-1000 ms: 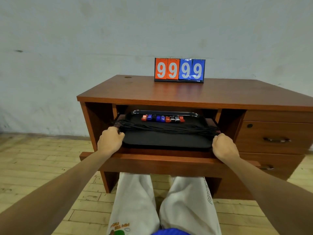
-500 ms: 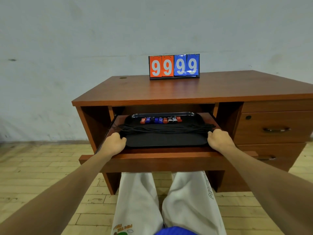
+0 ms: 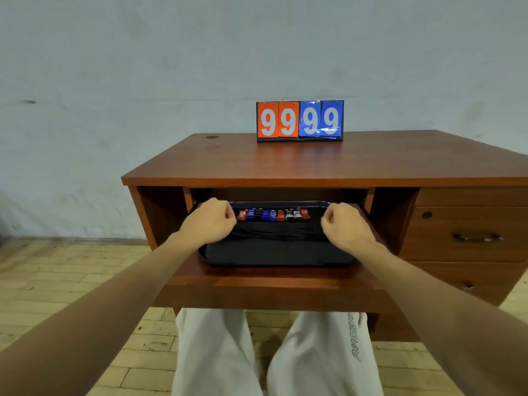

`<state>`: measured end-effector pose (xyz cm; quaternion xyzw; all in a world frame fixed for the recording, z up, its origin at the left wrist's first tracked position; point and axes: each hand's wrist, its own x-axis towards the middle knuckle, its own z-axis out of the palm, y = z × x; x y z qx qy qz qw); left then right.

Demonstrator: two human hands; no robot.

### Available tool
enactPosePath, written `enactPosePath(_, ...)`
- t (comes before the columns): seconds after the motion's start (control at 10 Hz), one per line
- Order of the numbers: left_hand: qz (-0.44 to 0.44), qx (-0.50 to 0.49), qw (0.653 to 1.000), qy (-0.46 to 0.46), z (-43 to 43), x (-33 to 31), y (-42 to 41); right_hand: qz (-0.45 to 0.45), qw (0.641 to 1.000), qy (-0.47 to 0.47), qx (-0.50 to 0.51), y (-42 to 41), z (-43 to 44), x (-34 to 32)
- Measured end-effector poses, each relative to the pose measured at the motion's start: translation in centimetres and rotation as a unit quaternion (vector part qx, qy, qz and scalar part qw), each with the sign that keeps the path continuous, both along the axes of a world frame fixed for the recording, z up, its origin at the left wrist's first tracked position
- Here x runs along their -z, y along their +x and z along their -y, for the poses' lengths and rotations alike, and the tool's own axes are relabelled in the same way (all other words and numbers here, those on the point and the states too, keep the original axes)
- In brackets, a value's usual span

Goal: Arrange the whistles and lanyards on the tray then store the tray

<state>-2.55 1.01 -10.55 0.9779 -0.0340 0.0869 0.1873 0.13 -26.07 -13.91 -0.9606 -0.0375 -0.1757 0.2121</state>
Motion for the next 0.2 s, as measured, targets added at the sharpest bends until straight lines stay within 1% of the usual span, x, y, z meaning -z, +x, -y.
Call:
enactPosePath(0.1, -0.003, 0.044, 0.998, -0.034, 0.6, -0.6, 1.7, -0.041, 0.996, 0.007, -0.077, 2.0, -1.0, -0.6)
enactPosePath(0.2, 0.013, 0.054, 0.997, -0.047, 0.6, -1.8, 3.8, -0.057, 0.989, 0.019, -0.132, 4.5, -1.6, -1.4)
